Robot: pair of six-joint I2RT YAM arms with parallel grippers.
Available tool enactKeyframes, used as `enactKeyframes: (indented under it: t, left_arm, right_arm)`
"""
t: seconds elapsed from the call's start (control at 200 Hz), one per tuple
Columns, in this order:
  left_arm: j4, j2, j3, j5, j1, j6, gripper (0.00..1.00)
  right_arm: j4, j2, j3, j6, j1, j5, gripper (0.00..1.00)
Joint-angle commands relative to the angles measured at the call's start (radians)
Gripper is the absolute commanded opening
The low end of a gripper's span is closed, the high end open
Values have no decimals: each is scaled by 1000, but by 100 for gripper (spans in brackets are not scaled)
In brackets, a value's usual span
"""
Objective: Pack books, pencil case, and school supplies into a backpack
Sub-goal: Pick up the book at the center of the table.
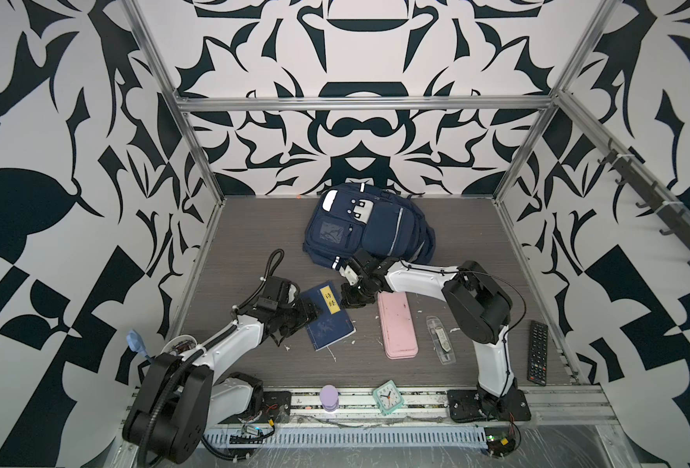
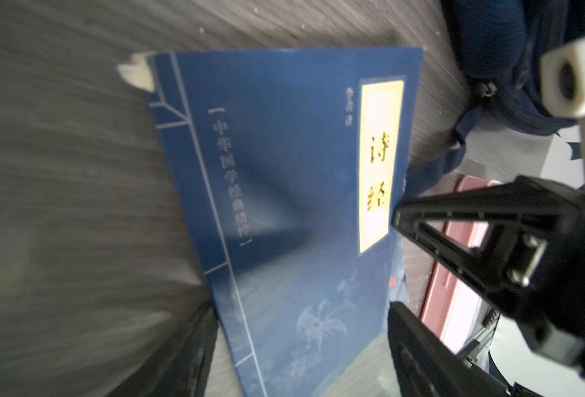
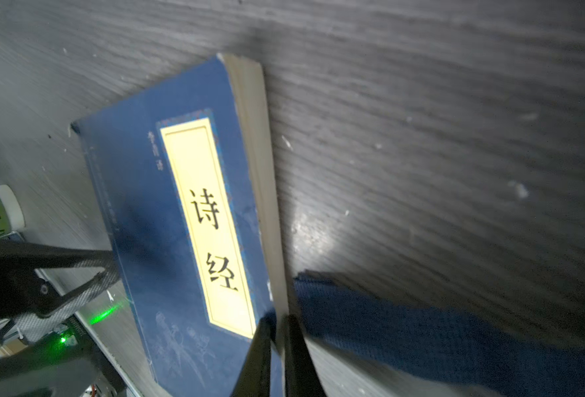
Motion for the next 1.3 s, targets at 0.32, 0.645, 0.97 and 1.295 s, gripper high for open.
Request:
enactKeyframes:
  t: [0.32, 0.645, 0.97, 1.295]
  left_arm:
    - [221, -35, 11, 143, -18, -16, 77]
    - [190, -9, 28, 130, -17, -18, 68]
    - [55, -5, 57, 44, -17, 10, 39]
    - [20, 5, 87, 55, 0, 22, 10]
  right_arm:
    - [47, 41, -21, -1, 59, 4, 12]
    - [63, 23, -45, 7, 58, 9, 13]
    - [65, 14, -48, 9, 58, 13, 18]
    - [67, -35, -59, 9, 56, 13, 31]
